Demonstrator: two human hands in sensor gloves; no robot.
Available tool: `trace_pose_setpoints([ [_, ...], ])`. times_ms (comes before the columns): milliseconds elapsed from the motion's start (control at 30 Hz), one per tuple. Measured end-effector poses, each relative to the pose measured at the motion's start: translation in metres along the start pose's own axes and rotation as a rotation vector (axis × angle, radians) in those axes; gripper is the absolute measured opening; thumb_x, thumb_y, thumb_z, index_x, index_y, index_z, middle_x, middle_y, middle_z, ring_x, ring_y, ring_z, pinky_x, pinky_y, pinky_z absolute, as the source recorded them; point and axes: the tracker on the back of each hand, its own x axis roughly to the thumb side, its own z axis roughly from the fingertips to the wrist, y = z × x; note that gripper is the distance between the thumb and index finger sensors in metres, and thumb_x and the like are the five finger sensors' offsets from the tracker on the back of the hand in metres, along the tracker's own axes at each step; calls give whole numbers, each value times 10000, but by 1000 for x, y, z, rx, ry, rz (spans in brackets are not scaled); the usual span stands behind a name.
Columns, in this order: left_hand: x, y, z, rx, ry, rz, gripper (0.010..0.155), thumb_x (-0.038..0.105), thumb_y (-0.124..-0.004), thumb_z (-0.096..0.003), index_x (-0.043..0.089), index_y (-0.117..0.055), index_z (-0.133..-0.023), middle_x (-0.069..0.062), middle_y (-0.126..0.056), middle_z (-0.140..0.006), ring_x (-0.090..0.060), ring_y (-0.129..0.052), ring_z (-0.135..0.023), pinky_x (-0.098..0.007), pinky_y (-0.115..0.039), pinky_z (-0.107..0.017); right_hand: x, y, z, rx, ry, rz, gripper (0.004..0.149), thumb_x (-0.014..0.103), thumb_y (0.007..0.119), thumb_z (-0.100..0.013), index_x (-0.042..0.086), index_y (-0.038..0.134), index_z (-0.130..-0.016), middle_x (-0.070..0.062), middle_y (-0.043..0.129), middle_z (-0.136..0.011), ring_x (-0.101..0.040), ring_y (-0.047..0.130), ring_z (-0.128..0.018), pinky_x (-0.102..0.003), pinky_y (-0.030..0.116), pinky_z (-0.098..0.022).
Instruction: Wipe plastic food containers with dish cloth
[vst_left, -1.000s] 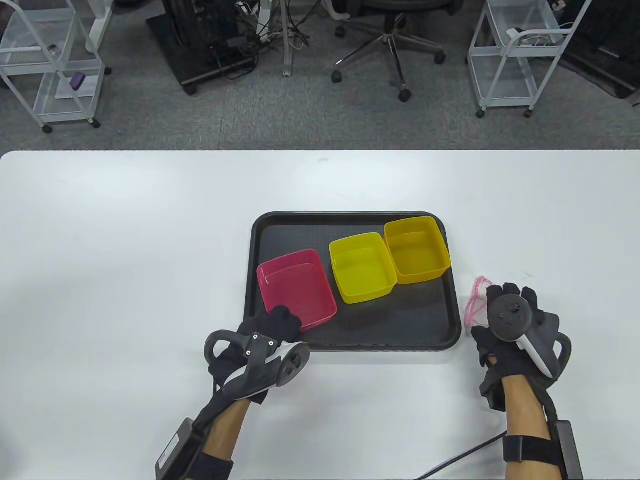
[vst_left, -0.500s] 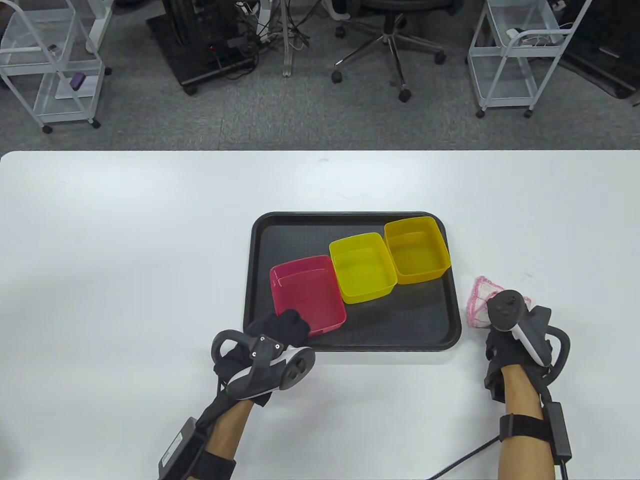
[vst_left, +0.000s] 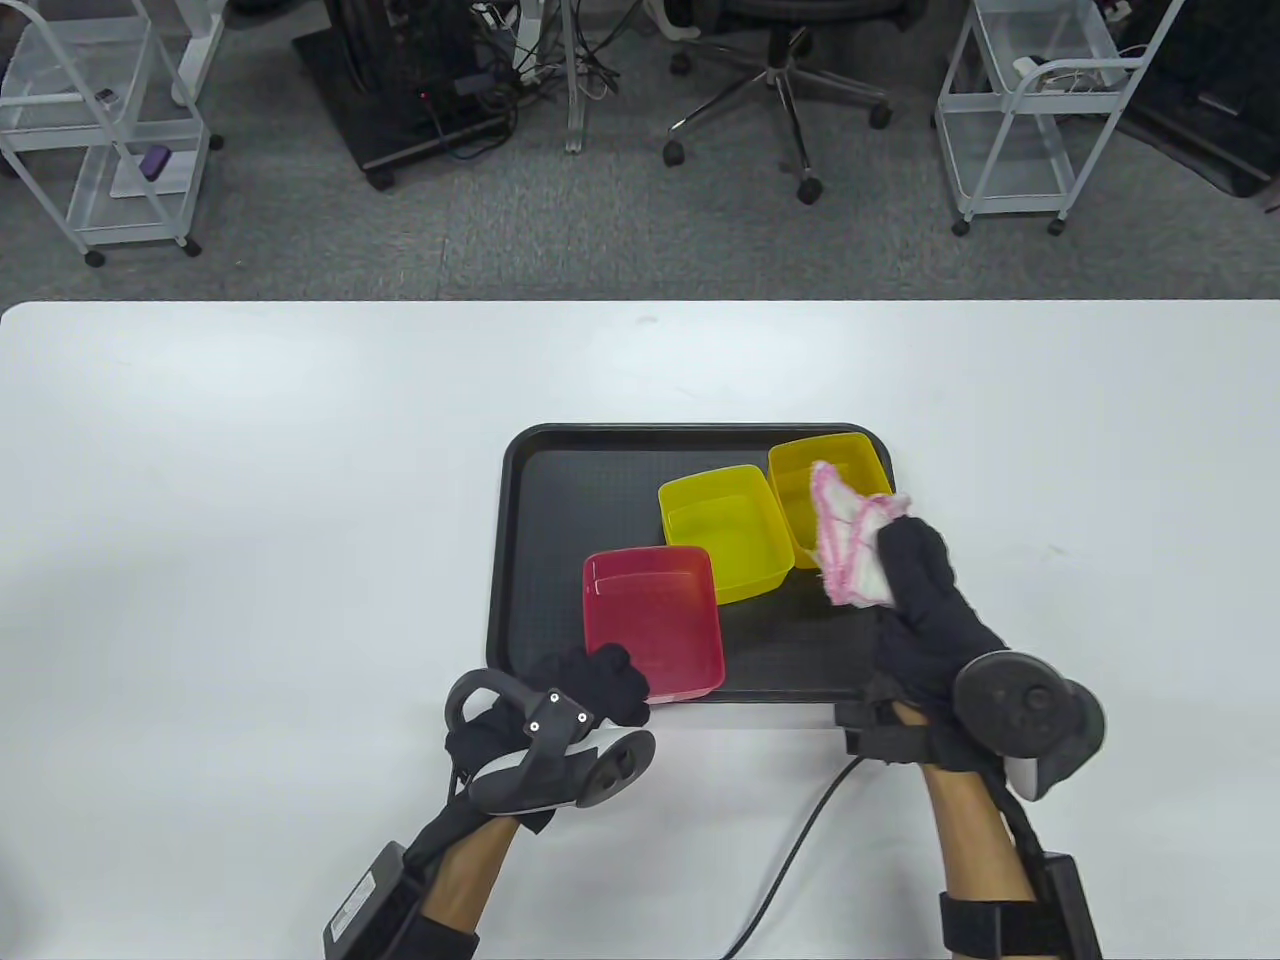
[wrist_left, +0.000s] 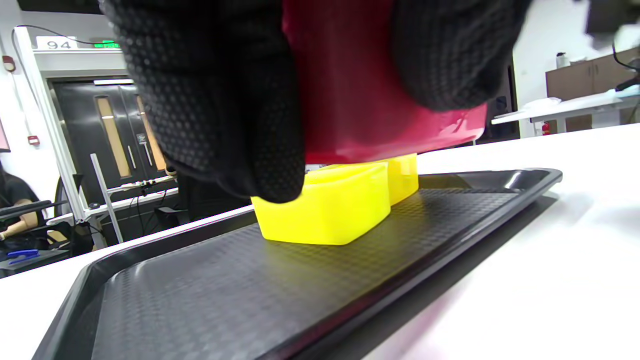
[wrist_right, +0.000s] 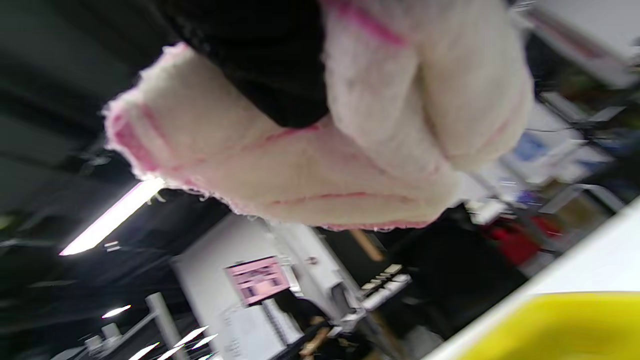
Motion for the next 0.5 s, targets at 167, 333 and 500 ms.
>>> trace_pose_setpoints([
  [167,2,6,1,28,4,-19,387,546,-784,-462,328,-887,-765,134,-924,-868,-235,-1102,-667,-323,-976,-543,74,51,9,217,-257,115,426,92,895,-404,186,841,-815,-134,830,-933,-421,817,-824,-504,832,-534],
  [333,-1,9,3,47,8,-29,383,541,-786,-461,326,-888,-761,137,-924,-864,-240,-1102,-668,-325,-975,-547,97,85,12,421,-343,353,411,94,897,-402,193,862,-799,-123,868,-914,-408,866,-804,-486,853,-521],
  [500,7,11,3,70,-34,-58,374,539,-797,-455,327,-897,-746,144,-935,-845,-245,-1107,-658,-328,-980,-541,93,99,-3,499,-216,446,412,84,870,-427,177,843,-827,-142,840,-936,-422,827,-828,-496,820,-543],
])
